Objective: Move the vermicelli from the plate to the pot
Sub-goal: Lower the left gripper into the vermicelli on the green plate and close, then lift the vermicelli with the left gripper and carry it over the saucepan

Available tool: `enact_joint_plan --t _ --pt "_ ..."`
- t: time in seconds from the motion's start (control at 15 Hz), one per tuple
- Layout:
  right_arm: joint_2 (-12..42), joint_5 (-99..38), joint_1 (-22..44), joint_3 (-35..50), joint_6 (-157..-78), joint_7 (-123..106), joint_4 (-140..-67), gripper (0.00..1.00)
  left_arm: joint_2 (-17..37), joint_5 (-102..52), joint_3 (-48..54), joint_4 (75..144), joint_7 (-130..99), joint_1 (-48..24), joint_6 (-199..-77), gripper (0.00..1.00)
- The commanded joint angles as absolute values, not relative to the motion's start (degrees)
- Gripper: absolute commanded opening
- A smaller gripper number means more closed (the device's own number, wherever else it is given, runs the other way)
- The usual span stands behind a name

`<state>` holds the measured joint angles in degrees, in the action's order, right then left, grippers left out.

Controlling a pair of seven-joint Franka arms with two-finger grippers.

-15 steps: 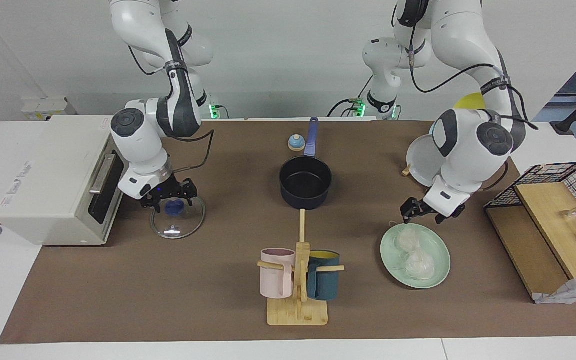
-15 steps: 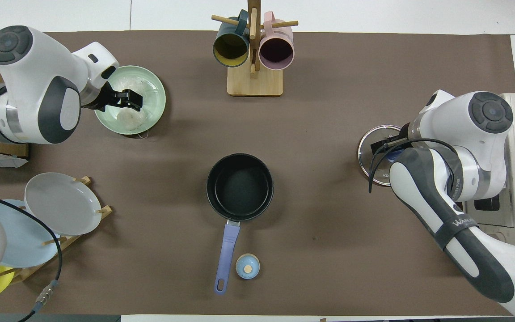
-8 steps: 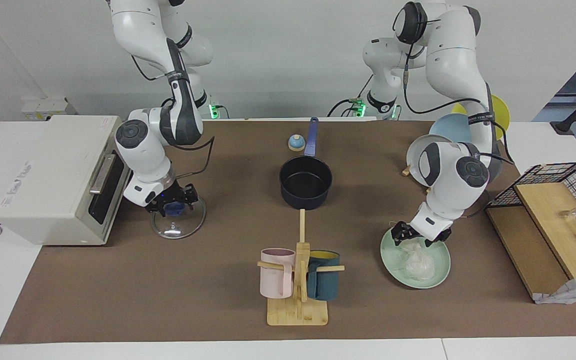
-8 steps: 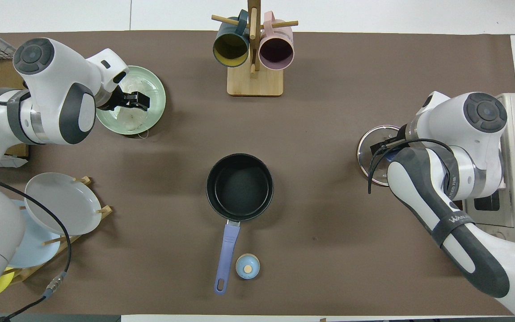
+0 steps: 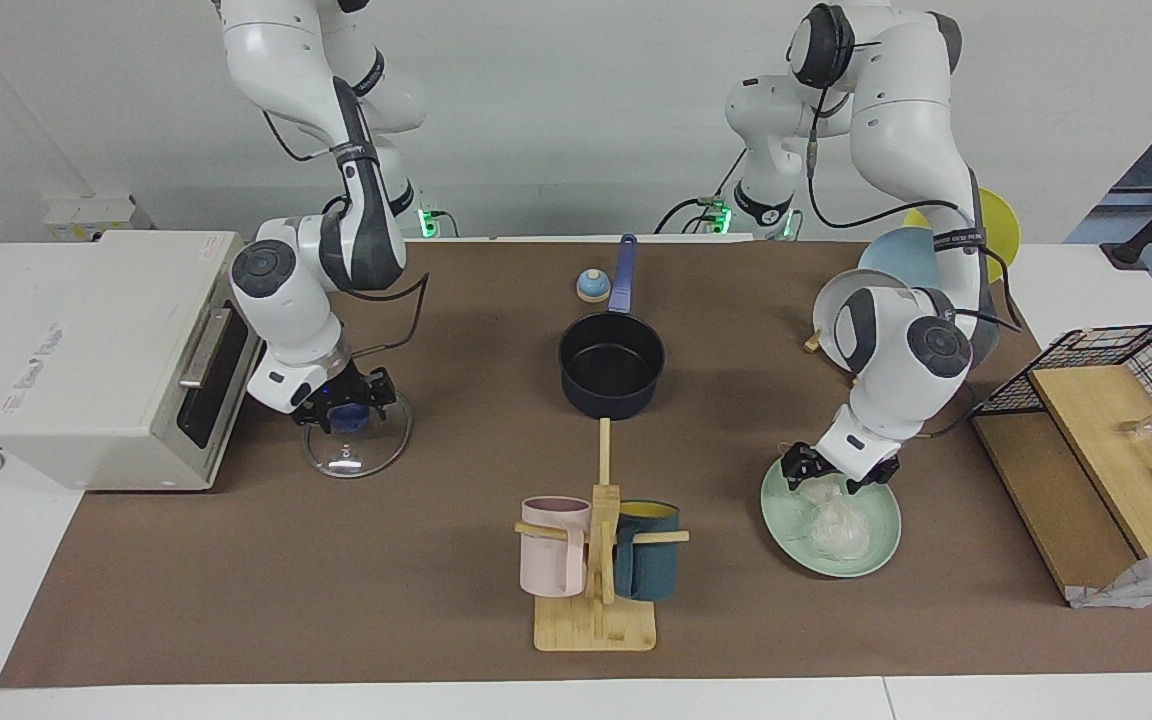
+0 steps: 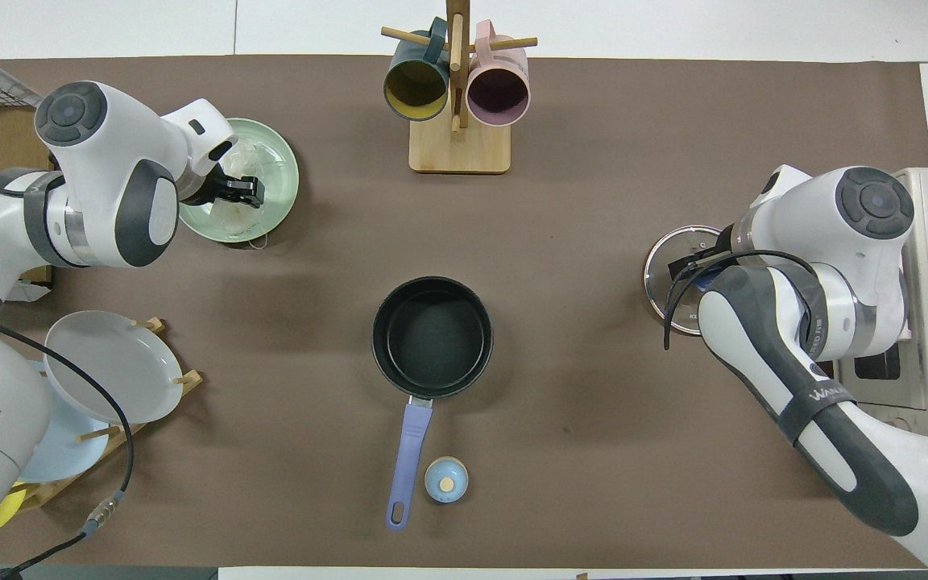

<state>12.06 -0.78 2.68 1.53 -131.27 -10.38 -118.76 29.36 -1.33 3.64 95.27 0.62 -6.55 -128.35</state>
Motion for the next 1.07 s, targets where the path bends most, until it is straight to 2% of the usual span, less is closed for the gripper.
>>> enact_joint_plan --t 0.0,0.27,0.4,0.8,1.0 --pt "11.60 -0.79 2.11 1.76 -131.22 -12.04 -119.27 0.86 28.74 -0.53 3.08 94.57 2.28 -6.51 -127.98 0.00" --pt "11.51 -0.79 1.93 1.76 -131.04 -13.80 -119.53 0.86 27.86 -1.23 3.25 88.70 2.29 -6.24 -118.94 0.00" --pt "11.43 -0.79 1.93 1.76 -130.61 -13.80 -119.62 0.86 25.50 -3.41 3.25 87.37 2.20 -6.15 -114.37 0.00" --pt "11.34 -0.79 1.93 1.67 -130.17 -15.03 -119.71 0.86 10.93 -12.56 4.04 86.65 -10.51 -7.73 -95.82 0.00" --pt "11.25 -0.79 1.50 1.67 -129.73 -15.03 -119.79 0.86 5.29 -14.06 5.01 90.60 -22.38 -15.52 -93.34 0.00"
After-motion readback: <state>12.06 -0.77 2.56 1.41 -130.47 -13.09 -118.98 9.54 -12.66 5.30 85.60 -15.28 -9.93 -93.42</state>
